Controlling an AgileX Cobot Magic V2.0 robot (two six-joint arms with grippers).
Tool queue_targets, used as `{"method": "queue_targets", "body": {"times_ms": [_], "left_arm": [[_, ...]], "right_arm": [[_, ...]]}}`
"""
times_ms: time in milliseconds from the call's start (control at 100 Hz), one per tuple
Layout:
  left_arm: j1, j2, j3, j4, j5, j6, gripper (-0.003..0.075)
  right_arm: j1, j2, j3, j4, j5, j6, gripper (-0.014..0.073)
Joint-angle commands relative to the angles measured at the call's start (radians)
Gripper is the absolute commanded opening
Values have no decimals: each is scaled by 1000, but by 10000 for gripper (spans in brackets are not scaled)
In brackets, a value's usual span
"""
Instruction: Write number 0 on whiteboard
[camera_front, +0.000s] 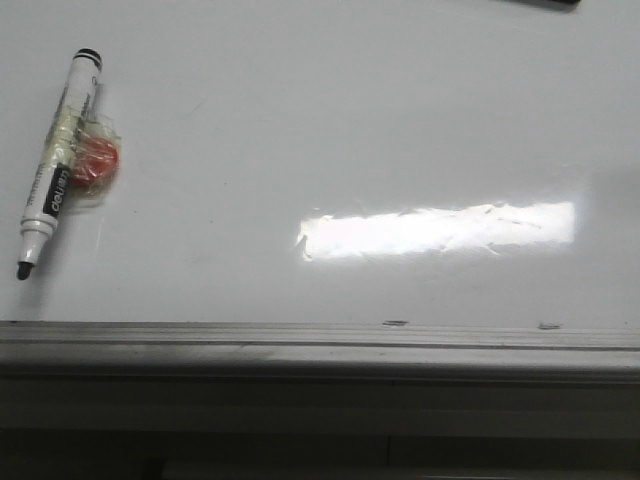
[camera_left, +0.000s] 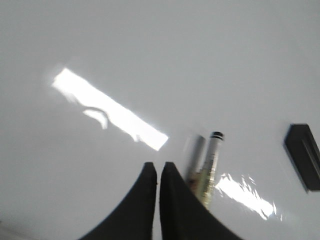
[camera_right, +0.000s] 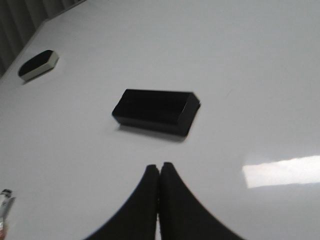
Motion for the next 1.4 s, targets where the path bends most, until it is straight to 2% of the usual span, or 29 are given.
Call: {"method": "queue_targets", "body": {"times_ms": [0, 70, 140, 200, 280, 430, 500, 570, 710, 780, 850, 920, 990, 1070, 1170, 1390], "left_arm": [[3, 79, -149, 73, 58, 121, -20], [3, 169, -247, 201, 150, 129, -20], [3, 264, -338, 319, 241, 129, -20], [3, 334, -413, 391, 315, 129, -20], [3, 409, -483, 473, 376, 129, -19], [-6, 466, -552, 570, 403, 141, -17], [-44, 478, -562, 570, 403, 178, -1], [-102, 496, -566, 562, 414, 225, 57], [-206, 549, -568, 516, 407, 248, 265], [-249, 579, -568, 452, 380, 248, 335], [-282, 615, -568, 398, 347, 246, 337], [-306, 656, -568, 386, 315, 239, 337], [-315, 701, -568, 386, 301, 235, 337], [-319, 758, -568, 384, 300, 235, 337], [-319, 821, -568, 384, 297, 235, 337], [-319, 938, -568, 293, 262, 235, 337]], "right_arm": [[23, 138, -159, -91, 87, -2, -45], [48, 259, -251, -124, 182, -8, -46], [80, 374, -333, -129, 283, -83, -46], [107, 458, -393, -127, 391, -145, -46], [143, 528, -468, -111, 537, -151, -46], [197, 558, -530, 70, 712, -185, -47], [223, 548, -530, 161, 718, -245, -47], [249, 544, -530, 251, 716, -305, -47], [289, 544, -530, 263, 721, -309, -47], [293, 544, -530, 263, 712, -309, -46], [293, 544, -530, 263, 698, -309, -41], [293, 544, -530, 263, 674, -309, 3], [293, 546, -530, 269, 644, -309, 85], [293, 546, -530, 273, 611, -309, 223], [293, 546, -530, 273, 585, -309, 336], [293, 546, -530, 273, 583, -309, 350]]}}
